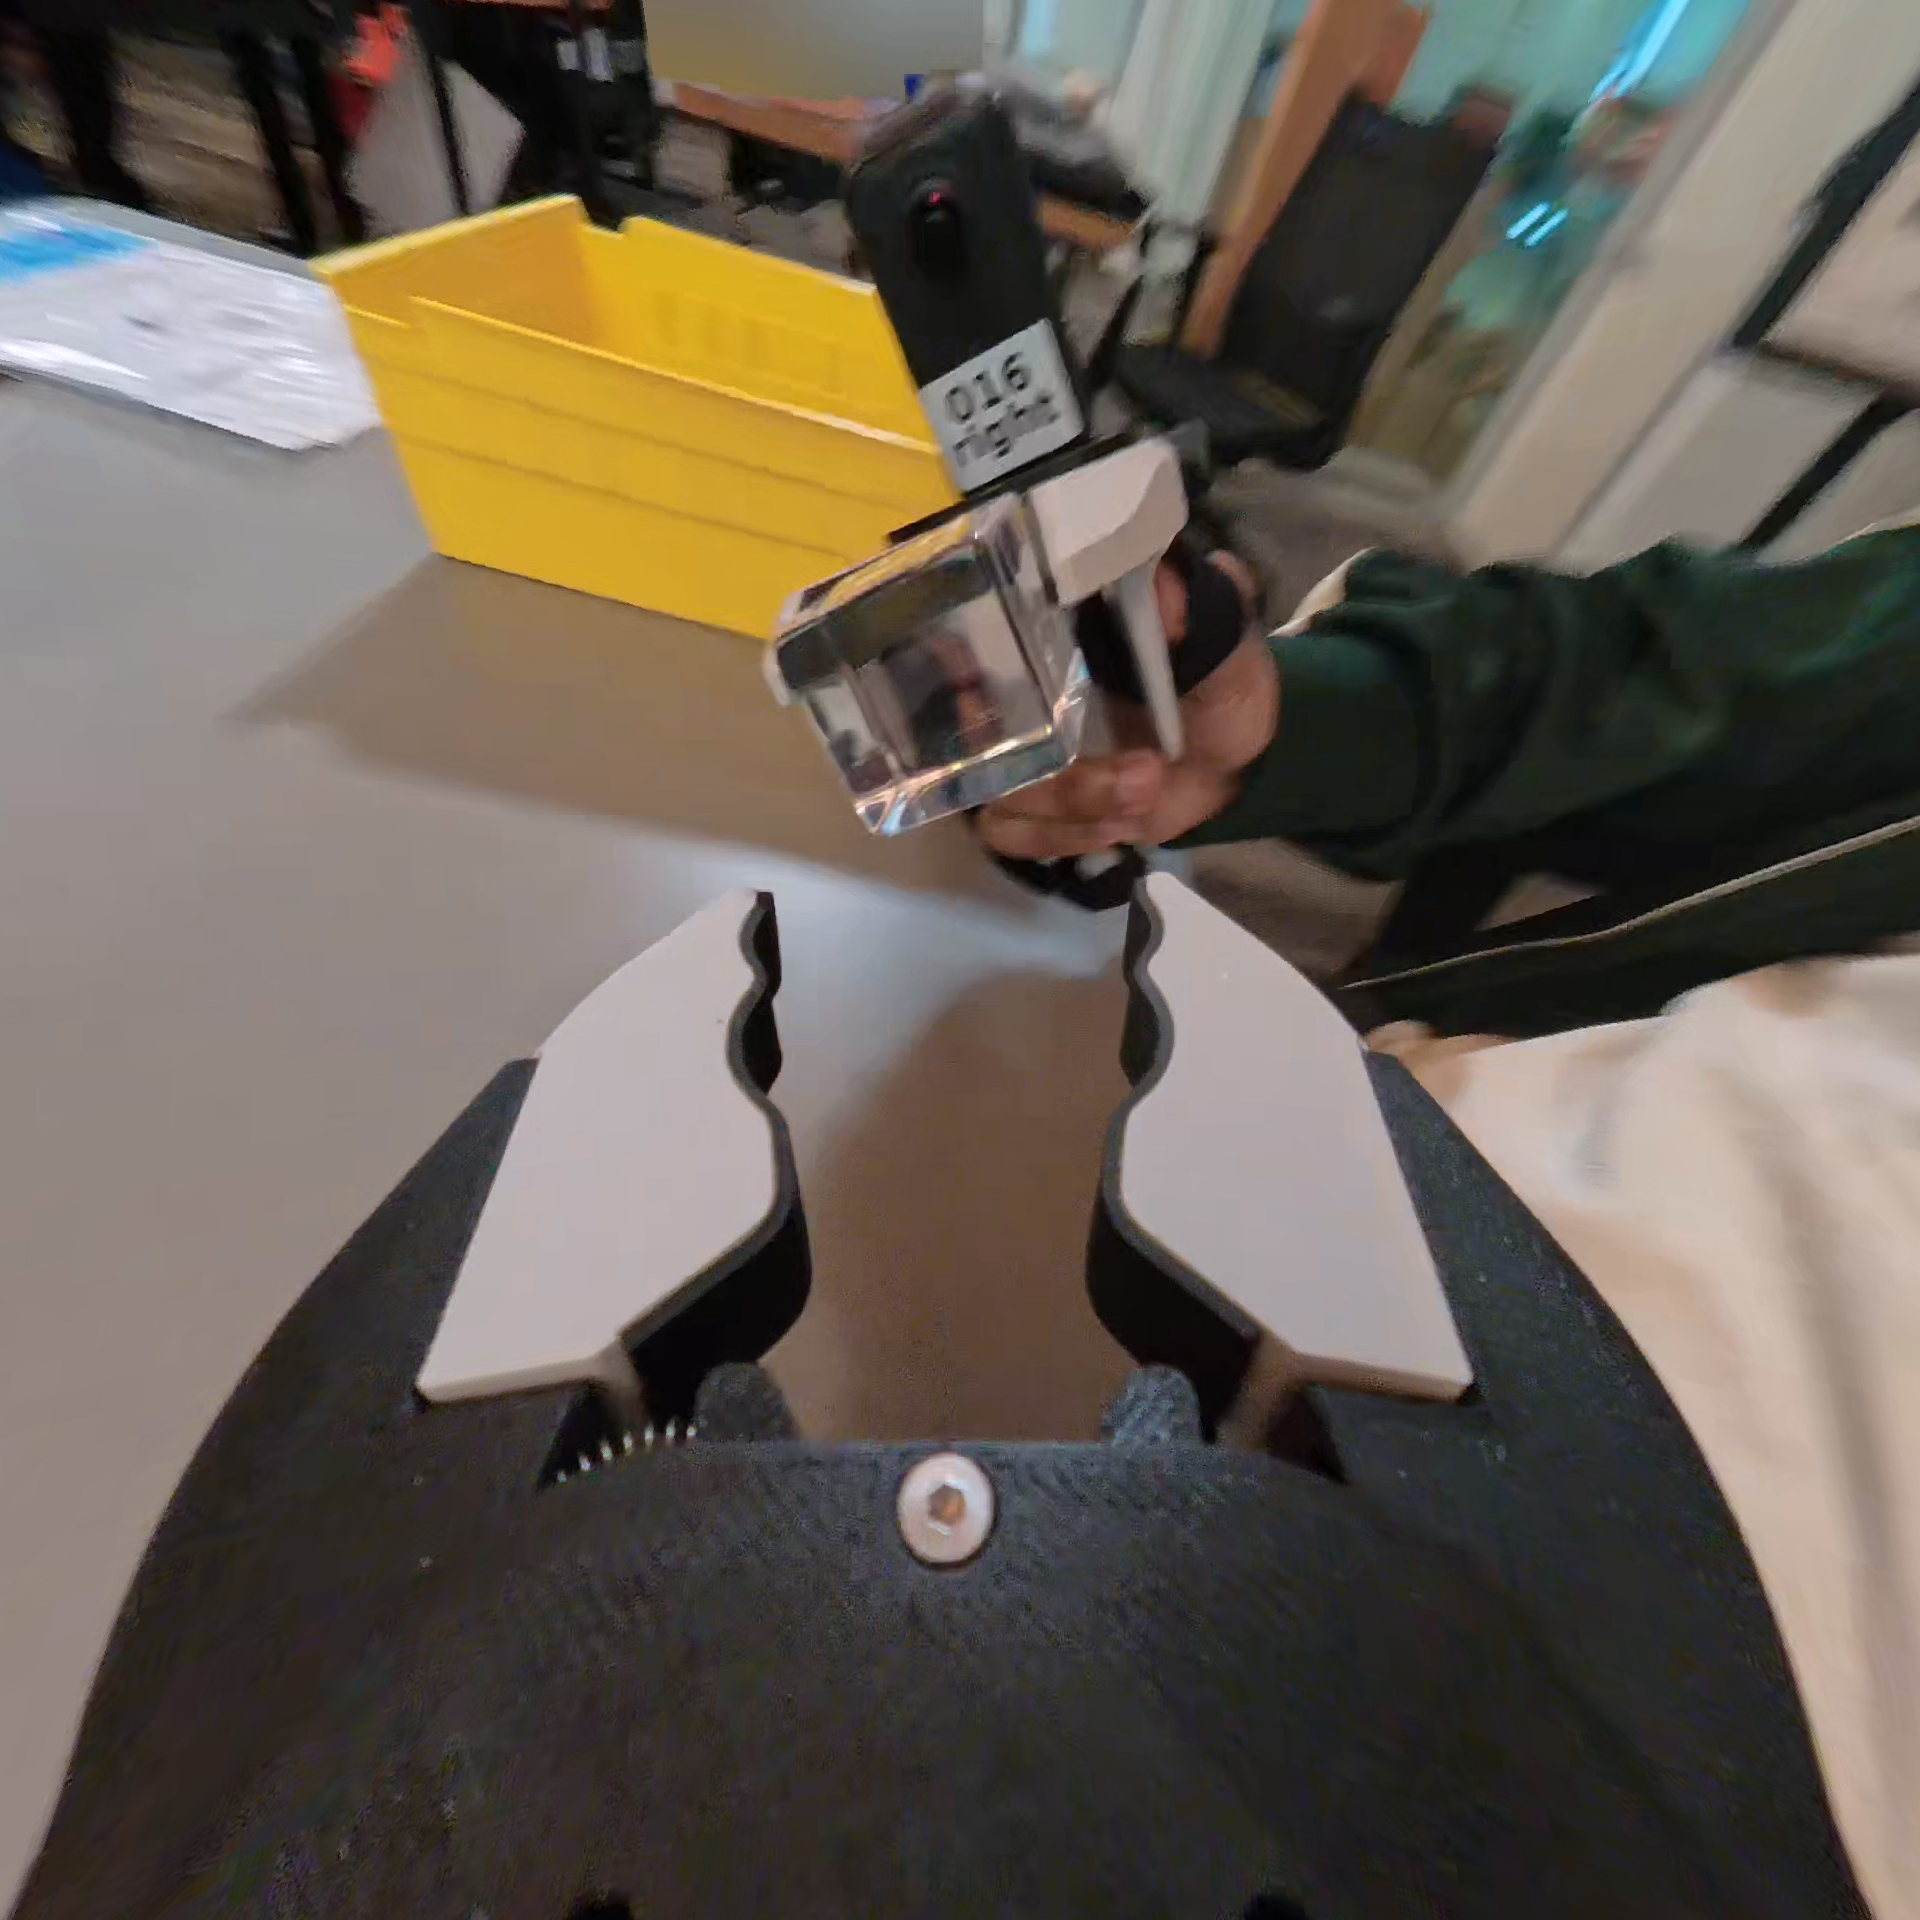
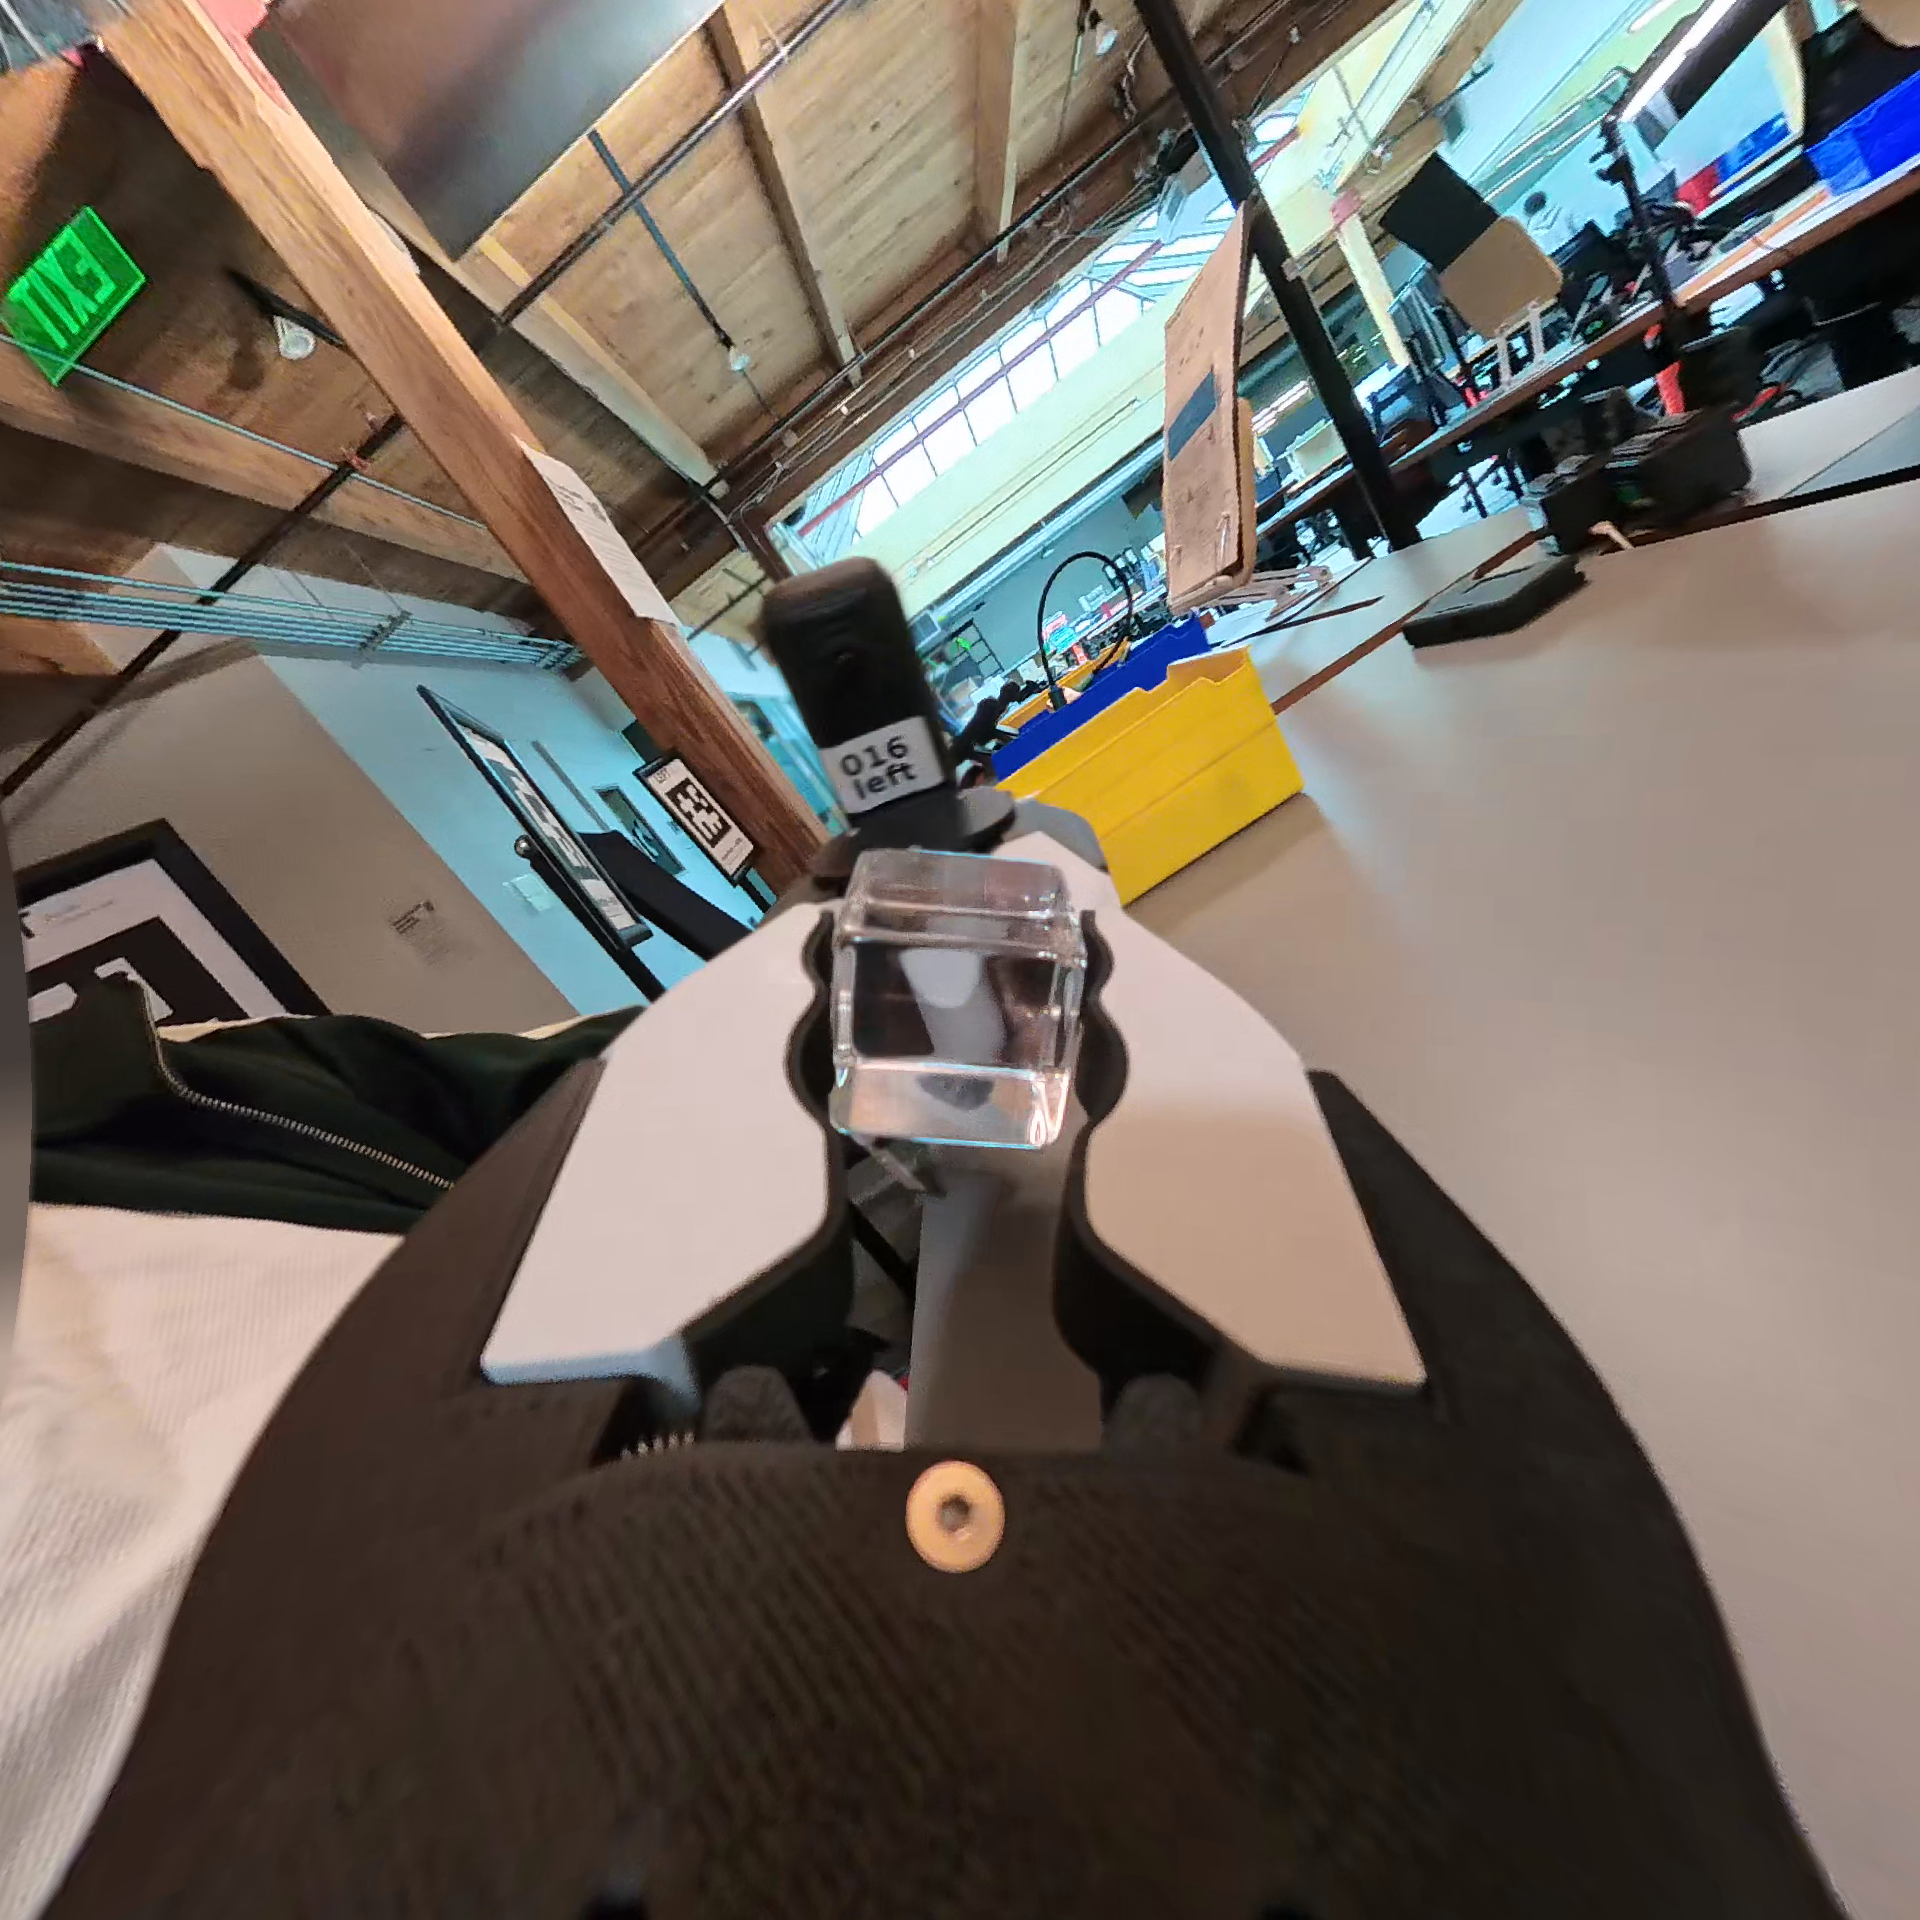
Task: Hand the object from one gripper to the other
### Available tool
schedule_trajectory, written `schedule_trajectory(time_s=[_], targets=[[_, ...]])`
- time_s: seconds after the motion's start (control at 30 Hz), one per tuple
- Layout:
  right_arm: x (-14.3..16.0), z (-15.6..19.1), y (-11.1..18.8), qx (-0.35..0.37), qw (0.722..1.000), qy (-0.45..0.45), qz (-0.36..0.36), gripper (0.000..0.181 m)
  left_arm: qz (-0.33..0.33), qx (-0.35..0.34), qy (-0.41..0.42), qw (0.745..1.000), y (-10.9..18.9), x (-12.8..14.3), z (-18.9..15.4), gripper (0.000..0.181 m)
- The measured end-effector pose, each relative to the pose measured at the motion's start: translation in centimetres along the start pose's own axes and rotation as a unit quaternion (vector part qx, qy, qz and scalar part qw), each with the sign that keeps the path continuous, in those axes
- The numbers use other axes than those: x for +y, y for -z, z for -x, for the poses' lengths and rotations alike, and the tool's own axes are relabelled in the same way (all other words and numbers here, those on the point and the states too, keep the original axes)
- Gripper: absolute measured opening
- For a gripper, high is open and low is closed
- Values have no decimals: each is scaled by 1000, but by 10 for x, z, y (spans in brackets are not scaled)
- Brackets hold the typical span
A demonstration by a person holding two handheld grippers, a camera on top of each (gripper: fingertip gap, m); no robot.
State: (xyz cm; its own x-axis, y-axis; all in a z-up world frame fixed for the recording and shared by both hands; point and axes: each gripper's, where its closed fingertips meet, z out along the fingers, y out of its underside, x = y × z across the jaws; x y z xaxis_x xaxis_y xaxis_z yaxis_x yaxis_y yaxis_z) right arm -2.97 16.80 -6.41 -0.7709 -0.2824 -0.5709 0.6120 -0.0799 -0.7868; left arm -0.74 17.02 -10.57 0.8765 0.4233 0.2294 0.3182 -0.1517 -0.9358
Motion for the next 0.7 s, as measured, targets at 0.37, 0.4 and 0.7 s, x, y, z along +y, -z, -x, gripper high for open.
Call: schedule_trajectory(time_s=[0.37, 0.4, 0.7], targets=[[19, 6, -15, 17, 998, 54, 38, 44, -117, 175, 205, 956, -3, -14, -19, 68], [20, 6, -16, 20, 997, 60, 40, 44, -112, 172, 199, 958, -5, -12, -20, 65], [22, 6, -20, 41, 994, 92, 33, 45, -119, 132, 156, 972, -3, -13, -17, 43]])
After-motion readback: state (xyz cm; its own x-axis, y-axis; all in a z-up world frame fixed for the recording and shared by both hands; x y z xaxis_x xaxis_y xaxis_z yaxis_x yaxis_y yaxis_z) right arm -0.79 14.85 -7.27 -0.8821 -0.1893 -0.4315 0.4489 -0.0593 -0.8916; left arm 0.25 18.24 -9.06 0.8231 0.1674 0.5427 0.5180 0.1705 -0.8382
